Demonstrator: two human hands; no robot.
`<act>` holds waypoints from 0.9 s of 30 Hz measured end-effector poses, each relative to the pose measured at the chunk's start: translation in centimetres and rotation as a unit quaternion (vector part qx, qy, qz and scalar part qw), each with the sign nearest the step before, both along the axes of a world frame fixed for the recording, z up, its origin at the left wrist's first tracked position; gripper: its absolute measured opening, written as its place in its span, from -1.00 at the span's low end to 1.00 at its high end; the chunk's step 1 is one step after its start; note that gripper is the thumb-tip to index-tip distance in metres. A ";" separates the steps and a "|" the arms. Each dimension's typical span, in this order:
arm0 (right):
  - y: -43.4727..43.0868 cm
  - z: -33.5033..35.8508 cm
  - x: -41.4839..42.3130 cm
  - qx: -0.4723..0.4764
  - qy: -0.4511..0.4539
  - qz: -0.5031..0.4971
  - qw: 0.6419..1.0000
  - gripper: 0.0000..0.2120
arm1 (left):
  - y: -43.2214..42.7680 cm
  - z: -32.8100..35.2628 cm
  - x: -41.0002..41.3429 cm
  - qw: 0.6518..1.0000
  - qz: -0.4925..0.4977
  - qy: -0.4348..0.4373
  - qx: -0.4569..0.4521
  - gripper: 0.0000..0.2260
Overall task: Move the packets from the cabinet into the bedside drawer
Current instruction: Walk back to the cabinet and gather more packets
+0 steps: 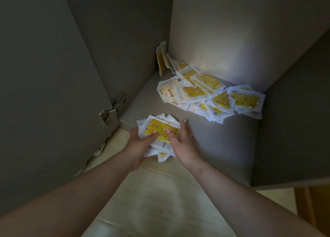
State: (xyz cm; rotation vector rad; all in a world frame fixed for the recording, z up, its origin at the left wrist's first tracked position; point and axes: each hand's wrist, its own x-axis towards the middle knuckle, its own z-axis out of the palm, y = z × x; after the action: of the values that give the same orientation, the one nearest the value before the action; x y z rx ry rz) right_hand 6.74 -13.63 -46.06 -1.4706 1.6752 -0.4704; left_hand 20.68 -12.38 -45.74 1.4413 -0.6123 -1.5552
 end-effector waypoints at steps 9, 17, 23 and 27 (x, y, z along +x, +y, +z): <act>-1.2 1.9 1.1 0.009 -0.323 -0.203 0.924 -0.55 | -0.6 0.7 -0.2 1.000 0.007 0.008 0.007 -0.80; -0.3 1.8 2.5 0.052 -0.331 -0.243 0.910 -0.80 | 0.1 0.3 -0.5 0.999 0.015 -0.022 -0.028 -0.78; 3.0 3.4 4.6 0.095 -0.266 -0.255 0.925 -0.84 | 4.7 2.7 1.2 0.996 0.027 -0.036 0.076 -0.89; 6.9 9.0 5.5 0.114 -0.248 -0.258 0.927 -0.85 | 8.4 8.3 2.2 0.991 0.027 -0.038 0.127 -0.81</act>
State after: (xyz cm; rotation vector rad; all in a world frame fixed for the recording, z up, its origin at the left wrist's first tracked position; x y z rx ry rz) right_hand 12.20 -6.72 -37.08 -0.6495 1.6127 -0.8225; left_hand 22.88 -3.96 -37.45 1.7000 -0.4260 -1.5839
